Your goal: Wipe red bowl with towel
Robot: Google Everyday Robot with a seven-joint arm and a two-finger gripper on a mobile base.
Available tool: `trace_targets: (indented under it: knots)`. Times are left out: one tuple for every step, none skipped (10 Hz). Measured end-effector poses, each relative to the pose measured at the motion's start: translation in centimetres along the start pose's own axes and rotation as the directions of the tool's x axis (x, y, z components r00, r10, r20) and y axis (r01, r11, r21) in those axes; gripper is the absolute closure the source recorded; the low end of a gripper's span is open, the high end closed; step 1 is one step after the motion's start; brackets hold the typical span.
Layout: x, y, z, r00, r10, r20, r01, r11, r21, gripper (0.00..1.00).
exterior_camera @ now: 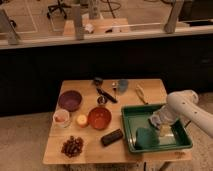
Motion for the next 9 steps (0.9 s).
trace_targets:
  knots:
    - [0.1,-0.3,0.5,1.000,0.003,-0.005,-0.003,1.000,0.001,0.20]
    - [0.1,-0.5,0.8,1.000,0.004,-0.007,-0.004,1.000,0.001,0.21]
    - [0.0,-0.9,1.3,1.000,0.004,-0.008,-0.004,1.000,0.002,0.30]
    - [0.0,-1.0,1.7,1.000,0.008,-0.003,-0.008,1.000,0.002,0.39]
    - [0.0,-1.2,1.8,1.000,0.010,0.004,-0.010,1.000,0.003,0.47]
    - [-0.1,-1.3,2.0,1.000,0.008,0.015,-0.008,1.000,0.001,0.59]
    - [-0.3,-1.5,2.1,1.000,0.004,0.028,-0.004,1.000,0.000,0.70]
    - [-0.5,-1.3,2.2,0.999,-0.003,0.039,0.004,1.000,-0.008,0.80]
    - [-0.6,-1.1,2.3,0.999,-0.009,0.046,0.010,1.000,-0.014,0.88]
